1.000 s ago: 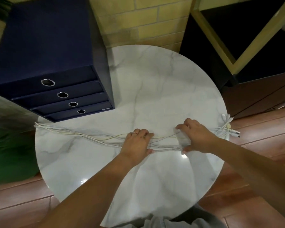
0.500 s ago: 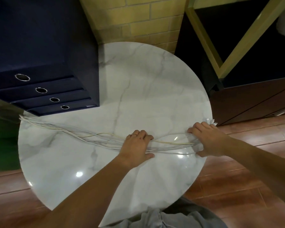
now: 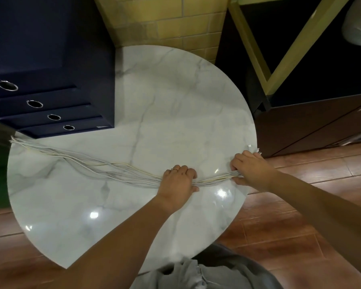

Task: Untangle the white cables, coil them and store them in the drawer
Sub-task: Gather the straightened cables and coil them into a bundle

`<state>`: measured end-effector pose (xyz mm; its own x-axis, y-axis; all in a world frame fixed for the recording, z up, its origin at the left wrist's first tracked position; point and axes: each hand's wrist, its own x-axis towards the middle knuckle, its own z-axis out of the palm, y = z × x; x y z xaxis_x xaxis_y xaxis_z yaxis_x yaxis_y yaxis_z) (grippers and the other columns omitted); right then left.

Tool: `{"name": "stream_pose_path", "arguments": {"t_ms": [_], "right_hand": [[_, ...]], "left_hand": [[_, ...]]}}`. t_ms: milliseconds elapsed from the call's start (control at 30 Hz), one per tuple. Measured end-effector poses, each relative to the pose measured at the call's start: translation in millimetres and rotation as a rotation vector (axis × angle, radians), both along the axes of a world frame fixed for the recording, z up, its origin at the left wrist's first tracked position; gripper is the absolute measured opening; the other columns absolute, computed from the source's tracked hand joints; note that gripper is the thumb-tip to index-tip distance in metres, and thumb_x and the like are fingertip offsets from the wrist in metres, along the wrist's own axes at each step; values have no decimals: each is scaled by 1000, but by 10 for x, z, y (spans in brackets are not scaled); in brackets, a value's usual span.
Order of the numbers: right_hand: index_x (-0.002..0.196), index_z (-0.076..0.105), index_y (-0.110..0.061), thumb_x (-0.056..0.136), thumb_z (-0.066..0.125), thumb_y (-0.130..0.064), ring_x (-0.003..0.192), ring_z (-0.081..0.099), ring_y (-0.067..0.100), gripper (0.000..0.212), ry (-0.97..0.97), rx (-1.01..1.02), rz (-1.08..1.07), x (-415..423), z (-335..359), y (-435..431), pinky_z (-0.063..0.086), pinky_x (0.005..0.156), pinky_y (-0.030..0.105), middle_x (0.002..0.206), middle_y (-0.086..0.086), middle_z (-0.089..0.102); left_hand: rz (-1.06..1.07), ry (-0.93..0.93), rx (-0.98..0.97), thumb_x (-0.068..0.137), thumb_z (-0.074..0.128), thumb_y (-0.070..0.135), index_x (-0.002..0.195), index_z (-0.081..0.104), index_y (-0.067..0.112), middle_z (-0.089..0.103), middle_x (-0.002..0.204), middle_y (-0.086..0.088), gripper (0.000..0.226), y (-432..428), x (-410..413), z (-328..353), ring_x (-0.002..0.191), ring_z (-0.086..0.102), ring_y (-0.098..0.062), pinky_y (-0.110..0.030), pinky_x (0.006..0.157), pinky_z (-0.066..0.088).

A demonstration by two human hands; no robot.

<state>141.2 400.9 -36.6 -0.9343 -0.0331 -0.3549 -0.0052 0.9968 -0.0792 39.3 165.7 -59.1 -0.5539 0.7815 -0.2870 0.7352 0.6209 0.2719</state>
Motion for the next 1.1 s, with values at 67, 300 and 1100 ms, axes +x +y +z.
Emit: {"name": "stream_pose_path", "arguments": {"t_ms": [67, 300, 1100], "right_hand": [[100, 56, -21, 84, 59, -43, 97, 51, 21, 28, -6, 58, 33, 15, -36, -5, 38, 84, 35, 101, -2, 53], [108, 45, -18, 96, 40, -38, 90, 50, 19, 24, -48, 54, 105, 30, 54, -42, 37, 88, 34, 98, -3, 54], [84, 48, -21, 95, 40, -43, 47, 30, 6, 26, 686, -1175, -378, -941, 2585, -193, 26, 42, 24, 56, -11, 38]], "left_hand": [[-15, 2, -5, 96, 49, 44, 120, 54, 21, 53, 119, 0, 33, 8, 43, -31, 113, 47, -22, -34, 93, 36], [-68, 124, 56, 100, 43, 27, 109, 53, 13, 61, 98, -3, 19, 22, -15, 92, 93, 57, -26, -35, 78, 35], [63, 357, 724, 104, 36, 26, 106, 52, 6, 54, 78, 0, 26, 714, -1402, 3094, 72, 49, -27, -37, 59, 30]]}}
